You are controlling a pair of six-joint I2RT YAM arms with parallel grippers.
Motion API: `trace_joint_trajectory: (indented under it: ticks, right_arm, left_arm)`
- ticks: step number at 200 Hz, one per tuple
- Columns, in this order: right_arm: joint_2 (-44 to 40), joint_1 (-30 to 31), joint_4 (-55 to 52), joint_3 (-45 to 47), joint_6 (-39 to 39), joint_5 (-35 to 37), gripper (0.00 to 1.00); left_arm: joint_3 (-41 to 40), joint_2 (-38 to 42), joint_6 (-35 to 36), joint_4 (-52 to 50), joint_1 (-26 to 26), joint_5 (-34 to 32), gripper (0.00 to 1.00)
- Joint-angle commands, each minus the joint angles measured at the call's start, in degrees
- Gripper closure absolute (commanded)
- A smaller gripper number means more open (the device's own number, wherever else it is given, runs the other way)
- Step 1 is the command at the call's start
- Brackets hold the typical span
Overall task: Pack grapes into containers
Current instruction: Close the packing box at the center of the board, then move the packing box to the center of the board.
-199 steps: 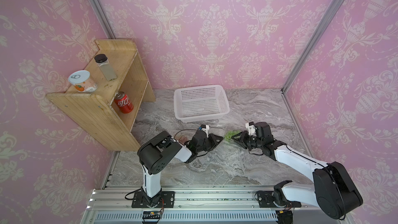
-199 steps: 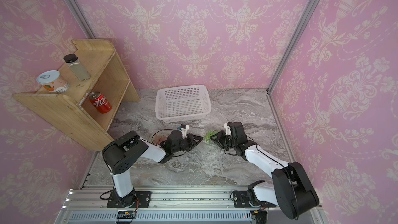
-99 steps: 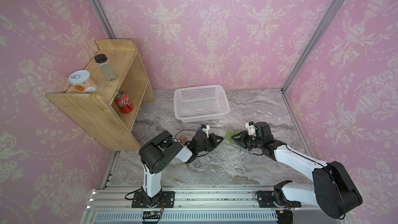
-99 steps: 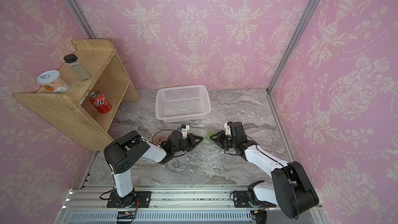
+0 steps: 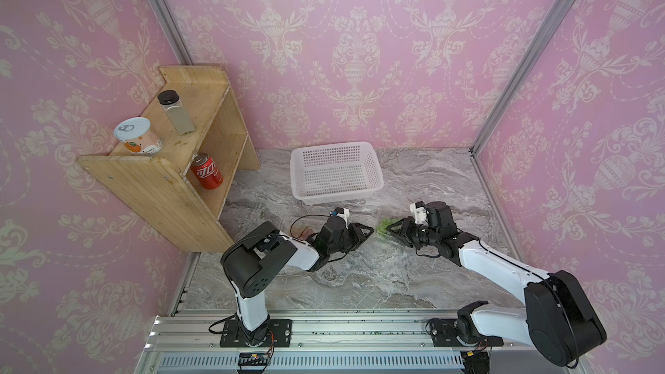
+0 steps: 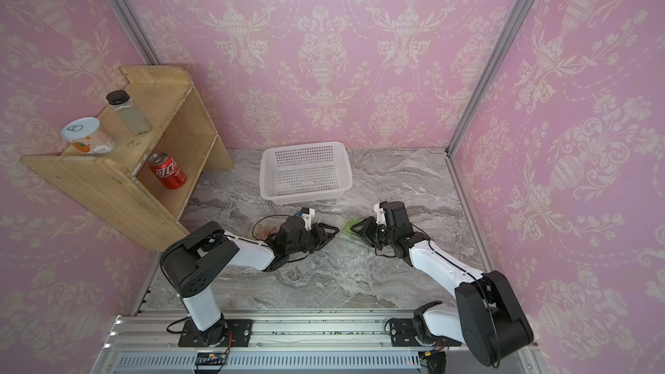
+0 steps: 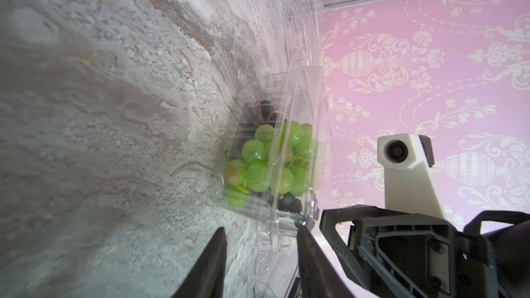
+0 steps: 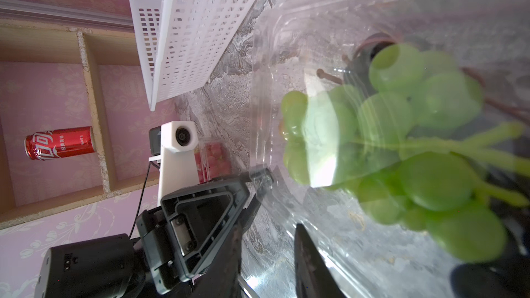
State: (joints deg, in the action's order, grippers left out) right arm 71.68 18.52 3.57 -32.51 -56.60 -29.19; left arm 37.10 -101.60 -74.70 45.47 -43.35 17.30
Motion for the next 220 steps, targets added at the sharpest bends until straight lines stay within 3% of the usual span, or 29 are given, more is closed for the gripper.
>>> trace_joint_trajectory:
  ticks: [1,36,61,80,87,110,147,171,220]
  right_arm:
    - [-2.04,0.37,-4.04,-2.82,3.01,0.2,0.67]
    - [-4.18,0.3,-8.81,-5.65,6.2,0.4,0.49]
    - [-5.59,0.37,-14.85,-8.63,10.15,0.57,0.21]
    - [-6.56,0.28,-20.78,-11.43,13.56,2.29,0.11]
    - [-6.99,0.22,-22.88,-12.21,14.63,3.01,0.01]
    - [-8.01,0.01,-28.88,-14.12,17.88,5.13,0.0]
    - [-10.94,-1.16,-36.9,-13.94,20.76,11.97,0.0]
    - [-11.05,-2.07,-34.85,-12.85,19.45,9.84,0.0]
    - [-8.6,-2.27,-30.6,-12.14,17.72,7.35,0.0]
  left_arm:
    - [3.13,4.87,6.2,-9.46,0.31,-2.22,0.57]
    - [8.92,11.41,12.53,-23.16,1.3,-3.95,0.51]
    - [9.07,18.05,15.68,-31.85,3.21,-7.01,0.44]
    - [9.33,25.75,19.87,-43.03,4.87,-12.15,0.43]
    - [9.97,28.74,21.95,-48.43,5.13,-14.72,0.4]
    - [10.45,37.36,24.04,-63.15,7.05,-20.93,0.21]
    - [4.3,47.28,19.26,-72.87,8.86,-23.63,0.19]
    - [-2.29,53.22,14.41,-73.61,9.78,-23.28,0.18]
    - [-6.99,60.89,8.14,-80.65,9.87,-21.61,0.16]
